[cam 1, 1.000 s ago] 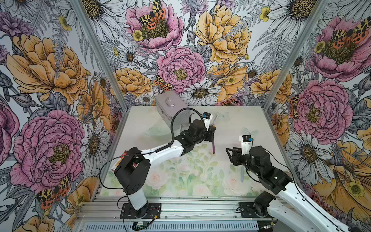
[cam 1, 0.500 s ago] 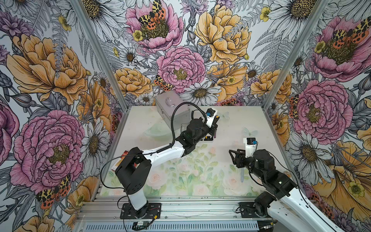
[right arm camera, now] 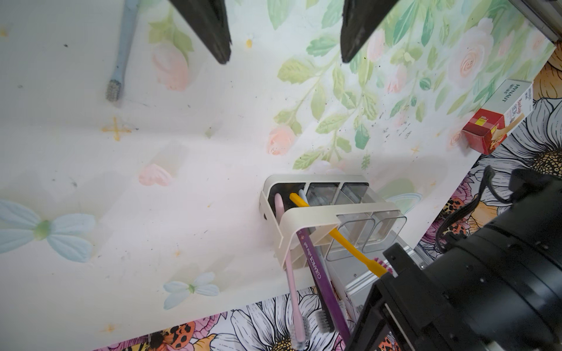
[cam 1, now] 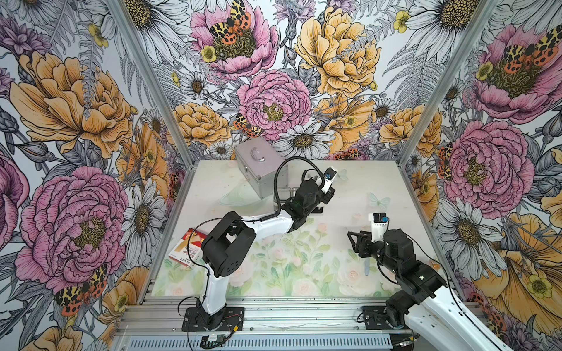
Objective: Place the toothbrush into the toothbrush holder
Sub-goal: Place the toothbrush in the toothbrush holder.
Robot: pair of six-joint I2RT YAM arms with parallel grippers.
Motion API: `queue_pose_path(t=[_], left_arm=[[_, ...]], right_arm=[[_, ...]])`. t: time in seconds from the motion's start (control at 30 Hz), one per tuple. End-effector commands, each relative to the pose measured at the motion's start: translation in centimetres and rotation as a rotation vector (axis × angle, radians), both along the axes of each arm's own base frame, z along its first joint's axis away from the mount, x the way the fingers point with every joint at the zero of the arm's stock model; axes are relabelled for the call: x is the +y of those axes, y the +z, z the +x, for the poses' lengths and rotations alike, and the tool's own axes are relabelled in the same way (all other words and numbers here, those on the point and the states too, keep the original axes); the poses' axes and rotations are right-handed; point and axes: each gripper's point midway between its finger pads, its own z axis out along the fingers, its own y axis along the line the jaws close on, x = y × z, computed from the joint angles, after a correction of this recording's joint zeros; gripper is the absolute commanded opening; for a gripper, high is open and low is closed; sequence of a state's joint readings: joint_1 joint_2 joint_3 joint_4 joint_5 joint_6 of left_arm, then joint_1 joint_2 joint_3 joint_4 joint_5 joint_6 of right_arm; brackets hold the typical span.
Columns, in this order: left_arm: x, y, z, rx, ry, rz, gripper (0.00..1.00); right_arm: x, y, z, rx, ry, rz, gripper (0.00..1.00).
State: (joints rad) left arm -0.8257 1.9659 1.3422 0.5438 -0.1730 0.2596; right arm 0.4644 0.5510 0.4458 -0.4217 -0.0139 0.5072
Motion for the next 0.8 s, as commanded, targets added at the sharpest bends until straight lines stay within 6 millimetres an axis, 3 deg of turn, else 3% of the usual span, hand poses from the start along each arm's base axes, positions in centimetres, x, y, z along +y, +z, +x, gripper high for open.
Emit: queue_pose_path(t=[0.0,0.37,0.5,0.6,0.77], left_arm=[[0.6,2.3,1.3,-0.054,0.043,-0.043,0.00],[1.9,-0.5,3.3,-0.005,0.117,-0.057,0.01],[1.8,-1.2,3.4,0.001,0.121,-0.055,0.13],[1.8,-1.5,3.4,0.002,0.122,-0.052,0.30],[1.7,-1.6,3.3,-0.003,0.118,-0.047,0.37]], right_arm=[[-0.1,-0.2,-0.1,0.002,0.006,0.010,0.59],[-0.9,-0.7,0.2,0.010,-0.013,0.001,0.60],[-1.1,-0.5,0.3,0.007,-0.022,0.006,0.61],[-1.3,-0.3,0.4,0.011,-0.037,0.012,0.63],[-1.5,-0.3,0.7,0.031,-0.056,0.015,0.63]])
